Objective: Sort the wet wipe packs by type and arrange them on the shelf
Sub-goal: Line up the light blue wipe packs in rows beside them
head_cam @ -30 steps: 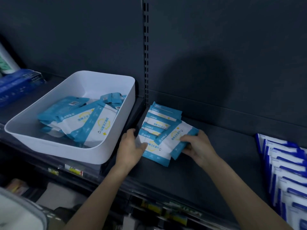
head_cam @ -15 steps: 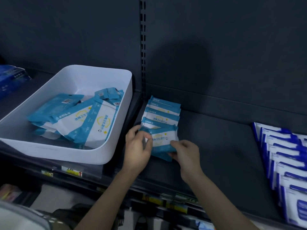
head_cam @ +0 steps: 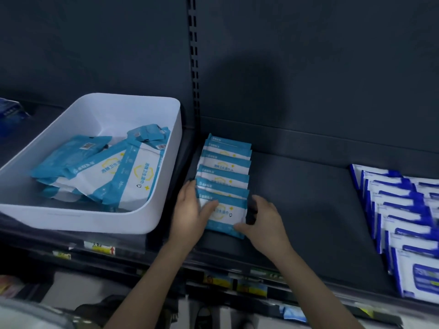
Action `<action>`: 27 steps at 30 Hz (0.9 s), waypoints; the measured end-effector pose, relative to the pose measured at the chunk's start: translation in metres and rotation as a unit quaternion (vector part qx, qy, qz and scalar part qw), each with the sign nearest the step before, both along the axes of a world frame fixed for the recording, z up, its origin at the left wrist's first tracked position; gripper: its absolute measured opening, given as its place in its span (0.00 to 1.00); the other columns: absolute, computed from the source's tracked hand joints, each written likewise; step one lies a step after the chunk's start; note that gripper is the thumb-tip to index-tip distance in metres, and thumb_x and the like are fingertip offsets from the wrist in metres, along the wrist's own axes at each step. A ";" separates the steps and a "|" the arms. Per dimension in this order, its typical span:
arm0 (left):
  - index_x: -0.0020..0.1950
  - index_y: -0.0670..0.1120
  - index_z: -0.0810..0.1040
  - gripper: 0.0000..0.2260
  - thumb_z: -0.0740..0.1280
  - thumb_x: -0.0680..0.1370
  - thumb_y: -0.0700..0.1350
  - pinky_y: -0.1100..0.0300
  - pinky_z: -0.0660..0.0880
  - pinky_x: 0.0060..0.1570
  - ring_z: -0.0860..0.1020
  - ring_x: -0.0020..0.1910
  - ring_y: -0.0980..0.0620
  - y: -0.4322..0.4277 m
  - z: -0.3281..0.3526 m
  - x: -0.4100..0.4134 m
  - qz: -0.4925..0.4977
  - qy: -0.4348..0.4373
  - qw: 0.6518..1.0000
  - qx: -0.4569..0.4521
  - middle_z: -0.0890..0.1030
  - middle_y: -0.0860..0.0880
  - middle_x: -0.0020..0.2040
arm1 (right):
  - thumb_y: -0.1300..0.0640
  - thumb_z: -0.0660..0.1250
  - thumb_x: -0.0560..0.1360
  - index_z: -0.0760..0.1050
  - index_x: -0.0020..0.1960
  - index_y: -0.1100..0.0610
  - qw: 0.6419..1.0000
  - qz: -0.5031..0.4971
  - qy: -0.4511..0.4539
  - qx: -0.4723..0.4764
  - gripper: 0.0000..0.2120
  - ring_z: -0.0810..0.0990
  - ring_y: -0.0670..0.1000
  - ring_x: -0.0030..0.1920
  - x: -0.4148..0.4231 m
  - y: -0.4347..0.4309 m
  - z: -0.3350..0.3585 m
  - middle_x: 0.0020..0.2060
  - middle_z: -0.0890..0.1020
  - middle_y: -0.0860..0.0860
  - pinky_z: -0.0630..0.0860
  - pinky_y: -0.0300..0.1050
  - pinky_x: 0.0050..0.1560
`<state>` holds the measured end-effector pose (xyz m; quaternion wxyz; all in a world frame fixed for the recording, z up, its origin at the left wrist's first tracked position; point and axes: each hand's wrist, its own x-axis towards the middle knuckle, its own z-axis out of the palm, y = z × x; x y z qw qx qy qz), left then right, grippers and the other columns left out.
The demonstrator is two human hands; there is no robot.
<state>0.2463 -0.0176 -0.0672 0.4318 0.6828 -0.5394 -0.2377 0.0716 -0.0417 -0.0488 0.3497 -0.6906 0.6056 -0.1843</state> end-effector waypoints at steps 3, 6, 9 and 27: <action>0.70 0.52 0.63 0.30 0.73 0.73 0.45 0.62 0.72 0.57 0.72 0.60 0.59 0.004 0.006 -0.002 -0.029 0.025 0.998 0.043 0.70 0.58 0.61 | 0.57 0.76 0.68 0.63 0.70 0.48 0.997 0.069 -0.026 -0.012 0.35 0.69 0.45 0.57 0.000 -0.001 0.000 0.56 0.72 0.47 0.68 0.36 0.51; 0.76 0.48 0.57 0.38 0.74 0.72 0.45 0.58 0.71 0.63 0.72 0.64 0.56 0.003 0.004 -0.002 -0.025 0.015 0.996 0.090 0.71 0.54 0.67 | 0.58 0.75 0.69 0.66 0.67 0.53 0.995 0.101 0.005 -0.026 0.30 0.70 0.47 0.52 0.003 -0.004 -0.005 0.53 0.70 0.51 0.67 0.36 0.45; 0.70 0.51 0.64 0.31 0.75 0.71 0.42 0.58 0.73 0.62 0.74 0.62 0.55 0.002 0.008 -0.006 -0.003 0.032 0.995 0.095 0.75 0.52 0.64 | 0.59 0.74 0.69 0.68 0.63 0.58 0.994 0.111 0.005 -0.023 0.26 0.69 0.47 0.47 0.004 -0.010 -0.004 0.51 0.69 0.52 0.66 0.31 0.37; 0.62 0.40 0.78 0.15 0.67 0.77 0.42 0.65 0.64 0.60 0.76 0.61 0.46 0.024 0.158 0.044 -0.023 -0.306 0.949 -0.076 0.79 0.43 0.61 | 0.55 0.66 0.78 0.70 0.69 0.57 0.962 0.215 -0.010 -0.165 0.20 0.73 0.49 0.60 0.067 -0.044 0.090 0.64 0.73 0.54 0.64 0.34 0.56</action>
